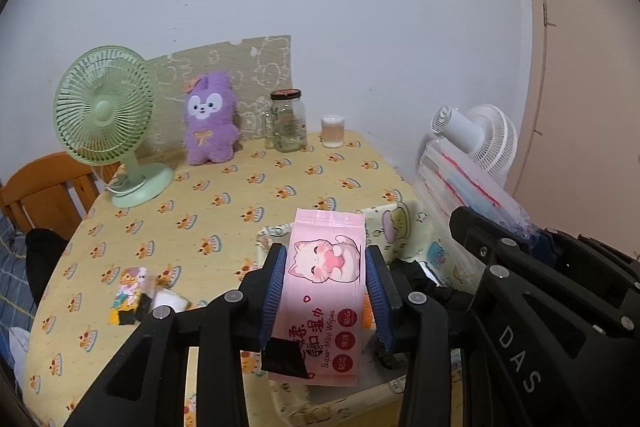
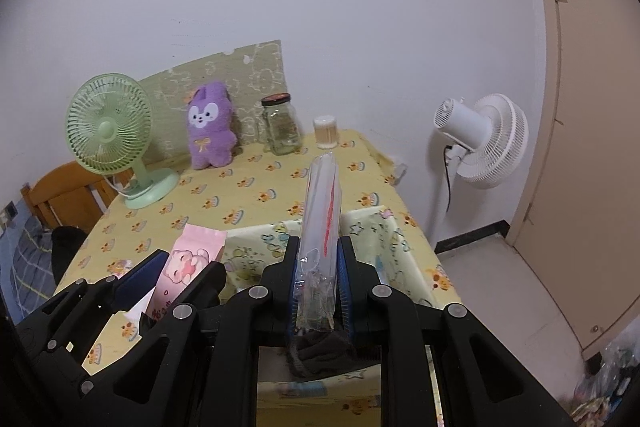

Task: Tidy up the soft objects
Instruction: 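Carry the pink wipes pack and straw bag in both grippers toward the box, then lower both items into the box and open both grippers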

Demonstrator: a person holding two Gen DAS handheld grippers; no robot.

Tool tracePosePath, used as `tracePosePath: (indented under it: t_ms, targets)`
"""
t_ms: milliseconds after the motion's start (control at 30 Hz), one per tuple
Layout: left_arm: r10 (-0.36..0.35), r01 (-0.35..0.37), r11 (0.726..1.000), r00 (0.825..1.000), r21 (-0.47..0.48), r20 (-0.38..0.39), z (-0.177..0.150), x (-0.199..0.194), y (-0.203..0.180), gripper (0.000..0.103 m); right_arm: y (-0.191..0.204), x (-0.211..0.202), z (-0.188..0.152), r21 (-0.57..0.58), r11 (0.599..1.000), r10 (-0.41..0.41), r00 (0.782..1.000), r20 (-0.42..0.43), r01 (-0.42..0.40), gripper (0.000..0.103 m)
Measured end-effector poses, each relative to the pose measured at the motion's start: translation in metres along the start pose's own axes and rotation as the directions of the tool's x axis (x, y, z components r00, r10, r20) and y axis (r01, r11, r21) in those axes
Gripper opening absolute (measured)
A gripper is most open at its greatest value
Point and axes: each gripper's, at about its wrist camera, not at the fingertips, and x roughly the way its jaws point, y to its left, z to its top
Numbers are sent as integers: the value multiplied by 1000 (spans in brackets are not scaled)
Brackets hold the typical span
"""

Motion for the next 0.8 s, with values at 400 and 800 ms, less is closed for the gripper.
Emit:
tracePosePath:
  t_ms: [400,800]
  targets:
    - [-35,37,999,998,37,-50,-2,30,-17,42,-21,20,-8,34,998,-43,998,-51,45,20]
    - [-20,26,999,994,47,-110,-6,40,-11,68,-18,37,-15,64,998,8,995,-101,-2,22]
